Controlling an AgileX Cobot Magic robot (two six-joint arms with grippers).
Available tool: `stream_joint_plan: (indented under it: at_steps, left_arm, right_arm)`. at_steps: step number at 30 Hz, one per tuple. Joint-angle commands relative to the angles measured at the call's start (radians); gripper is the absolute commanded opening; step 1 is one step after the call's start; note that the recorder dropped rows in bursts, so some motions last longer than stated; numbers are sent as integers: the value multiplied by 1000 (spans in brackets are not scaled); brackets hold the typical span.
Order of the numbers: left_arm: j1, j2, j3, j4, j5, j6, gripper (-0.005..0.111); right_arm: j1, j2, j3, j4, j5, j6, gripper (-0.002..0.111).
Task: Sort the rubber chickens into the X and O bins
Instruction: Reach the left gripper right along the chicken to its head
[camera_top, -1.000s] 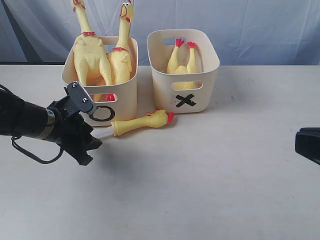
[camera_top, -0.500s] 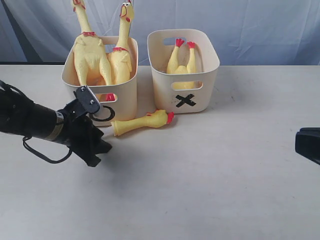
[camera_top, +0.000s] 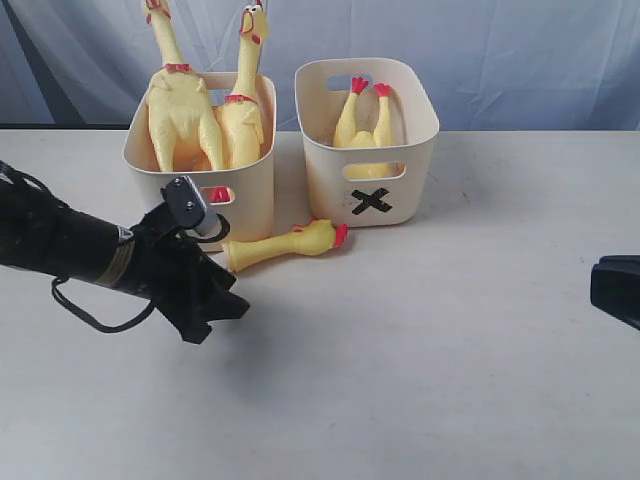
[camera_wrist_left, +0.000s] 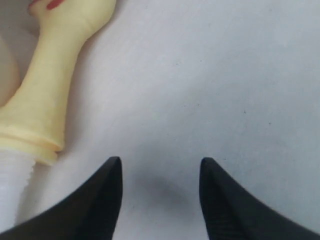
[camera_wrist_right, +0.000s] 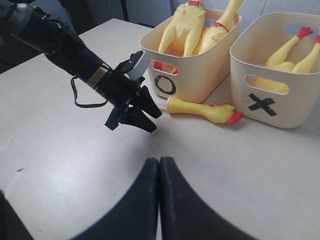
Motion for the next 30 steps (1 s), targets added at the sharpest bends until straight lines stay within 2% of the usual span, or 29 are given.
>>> stream_joint_plan:
  at_steps: [1, 3, 8, 12, 16, 24, 30]
  left_arm:
    - [-24, 1, -1, -2, -13, 65, 45]
    - [-56, 1, -1, -2, 25, 128, 45]
    - [-146, 1, -1, -84, 225, 230, 42]
    - [-206, 1, -14, -246, 354, 359, 42]
    - [-229, 1, -67, -365, 355, 442, 42]
    - [-230, 1, -183, -368, 355, 482, 42]
    - [-230, 1, -192, -368, 351, 491, 42]
  right_arm:
    - [-3, -4, 4, 6, -9, -2, -1]
    - [-3, -4, 4, 6, -9, -2, -1]
    - [-3, -4, 4, 6, -9, -2, -1]
    - [-3, -4, 4, 6, -9, -2, -1]
    - [-3, -4, 4, 8, -13, -2, -1]
    - [-3, -4, 4, 8, -13, -2, -1]
    - [-3, -4, 4, 8, -13, -2, -1]
